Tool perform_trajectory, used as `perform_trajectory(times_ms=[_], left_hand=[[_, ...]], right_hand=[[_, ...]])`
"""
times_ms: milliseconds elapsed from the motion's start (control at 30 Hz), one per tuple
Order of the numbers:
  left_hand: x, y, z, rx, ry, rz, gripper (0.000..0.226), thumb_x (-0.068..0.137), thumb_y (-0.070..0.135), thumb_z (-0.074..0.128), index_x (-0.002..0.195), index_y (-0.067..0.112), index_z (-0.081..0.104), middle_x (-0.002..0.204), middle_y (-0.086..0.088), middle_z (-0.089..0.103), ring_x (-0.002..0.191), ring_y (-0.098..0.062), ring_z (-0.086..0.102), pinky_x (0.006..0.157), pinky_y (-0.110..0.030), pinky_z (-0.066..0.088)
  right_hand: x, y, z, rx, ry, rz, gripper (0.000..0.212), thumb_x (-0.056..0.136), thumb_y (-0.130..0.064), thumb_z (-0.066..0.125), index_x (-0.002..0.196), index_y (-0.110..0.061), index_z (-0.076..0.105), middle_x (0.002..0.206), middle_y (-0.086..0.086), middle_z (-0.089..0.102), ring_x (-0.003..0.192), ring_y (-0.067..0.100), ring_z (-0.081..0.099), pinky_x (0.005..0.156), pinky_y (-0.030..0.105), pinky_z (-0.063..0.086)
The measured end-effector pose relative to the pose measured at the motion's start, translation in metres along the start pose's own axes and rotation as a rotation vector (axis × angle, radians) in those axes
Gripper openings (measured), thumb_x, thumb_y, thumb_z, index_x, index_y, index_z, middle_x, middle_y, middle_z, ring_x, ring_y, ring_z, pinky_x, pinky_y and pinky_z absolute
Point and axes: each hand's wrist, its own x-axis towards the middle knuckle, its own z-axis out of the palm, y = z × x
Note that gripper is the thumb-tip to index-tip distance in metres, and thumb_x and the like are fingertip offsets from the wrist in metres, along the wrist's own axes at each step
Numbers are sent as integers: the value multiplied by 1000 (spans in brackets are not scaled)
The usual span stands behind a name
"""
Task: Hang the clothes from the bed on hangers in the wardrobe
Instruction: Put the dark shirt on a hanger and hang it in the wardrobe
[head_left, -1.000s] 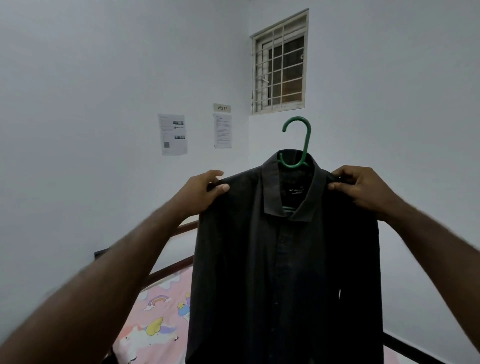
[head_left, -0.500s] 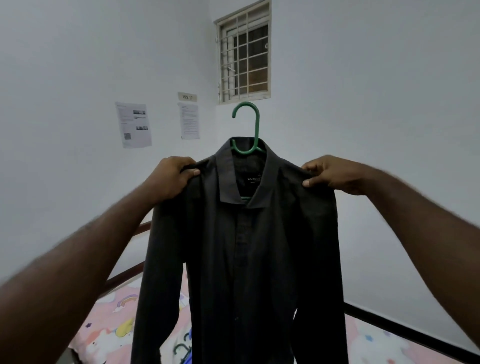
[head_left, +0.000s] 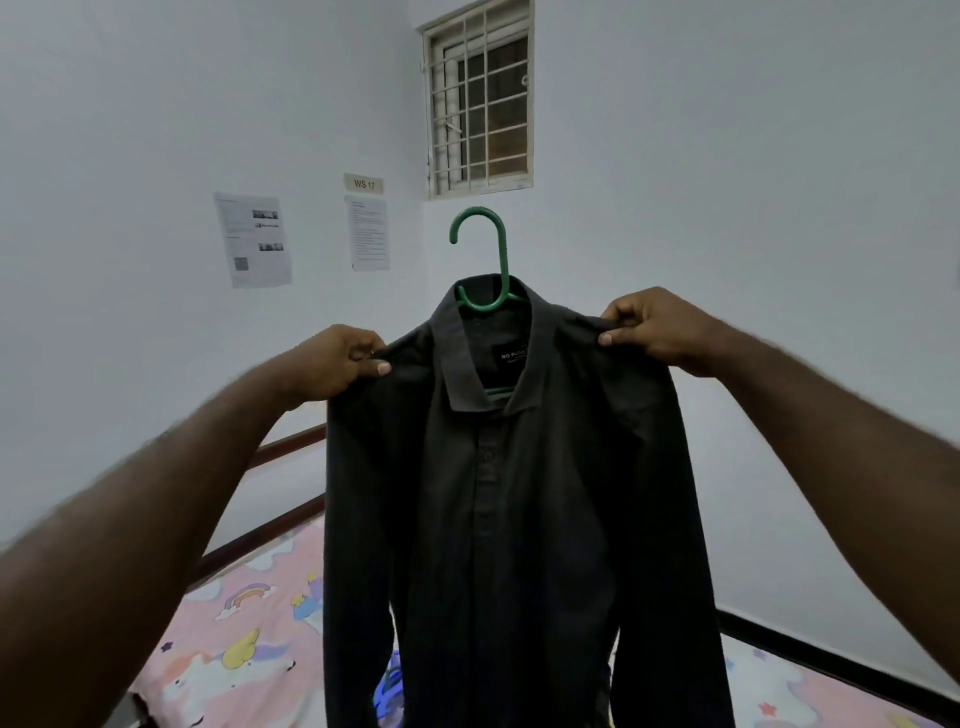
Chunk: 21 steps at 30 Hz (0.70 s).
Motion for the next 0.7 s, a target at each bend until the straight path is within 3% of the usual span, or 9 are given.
perform_trajectory(times_ms=[67, 233, 300, 400, 567, 700], left_hand=[[-1, -6, -2, -22, -47, -34, 6, 94, 14, 63, 91, 13, 68, 87, -7, 70, 85, -21, 64, 74, -31, 48], [2, -10, 14, -49, 114, 27, 10, 94, 10, 60, 91, 15, 68, 88, -2, 71, 85, -18, 65, 82, -34, 51], [5, -9, 20, -13, 141, 45, 8, 94, 11, 61, 92, 15, 68, 90, -2, 72, 90, -20, 67, 86, -36, 52], [8, -1, 29, -2, 134, 70, 8, 94, 12, 61, 94, 15, 68, 92, -1, 71, 90, -19, 66, 86, -35, 53], [9, 7, 39, 19, 129, 108, 7, 93, 12, 62, 94, 14, 68, 90, -1, 70, 86, -15, 65, 79, -27, 50], [10, 5, 34, 191, 114, 145, 6, 94, 14, 61, 90, 16, 64, 81, 5, 64, 79, -14, 58, 68, -22, 42]], right_hand=[[1, 3, 3, -34, 32, 0, 2, 88, -4, 69, 88, -6, 70, 83, 9, 70, 76, 17, 64, 68, 28, 51], [3, 7, 11, -118, -82, 85, 9, 86, -14, 73, 94, -10, 70, 94, 12, 72, 84, 20, 65, 76, 30, 52], [6, -2, 13, -22, 7, 30, 23, 87, -28, 73, 106, -15, 69, 96, 8, 72, 86, 17, 67, 76, 29, 51], [16, -31, 23, 119, 128, -80, 30, 93, -35, 65, 116, -16, 63, 100, 7, 72, 86, 16, 68, 77, 31, 50], [32, -63, 40, -9, 200, -121, 21, 97, -30, 58, 85, -14, 65, 85, 4, 68, 69, 11, 56, 70, 27, 45], [32, -62, 42, 25, 242, -124, 21, 98, -28, 57, 84, -15, 63, 88, -1, 70, 71, 8, 58, 70, 25, 43]])
